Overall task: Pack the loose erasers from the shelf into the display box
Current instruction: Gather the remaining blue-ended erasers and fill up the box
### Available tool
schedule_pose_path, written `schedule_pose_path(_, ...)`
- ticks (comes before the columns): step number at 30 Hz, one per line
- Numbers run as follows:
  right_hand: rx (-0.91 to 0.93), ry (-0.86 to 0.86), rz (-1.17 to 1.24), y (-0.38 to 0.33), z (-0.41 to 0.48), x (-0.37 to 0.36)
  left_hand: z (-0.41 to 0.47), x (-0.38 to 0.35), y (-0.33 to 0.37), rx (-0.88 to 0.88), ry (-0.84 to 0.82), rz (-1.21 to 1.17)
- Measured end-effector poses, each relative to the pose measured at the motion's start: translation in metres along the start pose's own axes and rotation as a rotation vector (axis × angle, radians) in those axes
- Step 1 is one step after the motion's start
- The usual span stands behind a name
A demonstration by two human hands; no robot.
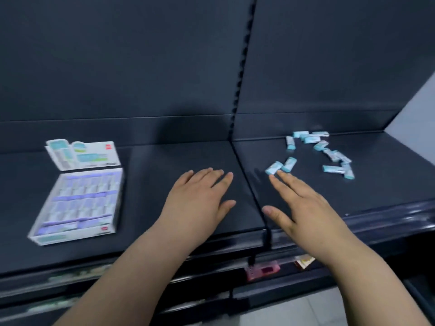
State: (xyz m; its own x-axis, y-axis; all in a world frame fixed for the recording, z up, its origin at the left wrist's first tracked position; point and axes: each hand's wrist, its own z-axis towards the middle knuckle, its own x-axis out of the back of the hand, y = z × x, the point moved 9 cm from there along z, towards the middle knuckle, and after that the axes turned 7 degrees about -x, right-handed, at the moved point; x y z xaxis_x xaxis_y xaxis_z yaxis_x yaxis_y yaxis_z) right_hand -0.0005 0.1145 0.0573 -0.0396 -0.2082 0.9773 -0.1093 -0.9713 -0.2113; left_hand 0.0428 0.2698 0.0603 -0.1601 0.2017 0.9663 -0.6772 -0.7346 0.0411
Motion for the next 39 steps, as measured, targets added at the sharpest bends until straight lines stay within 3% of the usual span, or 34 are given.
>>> schedule_pose_path(7, -0.055, -0.071, 0.019, 0.106, -0.020, 0.007, 0.044, -0.032, 0.076, 0.007, -0.032, -0.051)
schedule_pose_path(18, -0.065, -0.068, 0.085, 0.163, 0.025, 0.008, 0.114, -0.075, 0.089, 0.014, -0.125, -0.075)
schedule_pose_path(30, -0.382, -0.013, 0.175, 0.294, 0.073, 0.009, 0.198, -0.117, 0.122, -0.157, -0.196, -0.147)
schedule_pose_path(34, -0.301, -0.041, 0.200, 0.308, 0.103, 0.004, 0.217, -0.131, 0.144, -0.175, -0.199, -0.290)
schedule_pose_path(39, -0.113, -0.079, 0.228, 0.308, 0.143, -0.004, 0.255, -0.146, 0.162, -0.074, -0.139, -0.320)
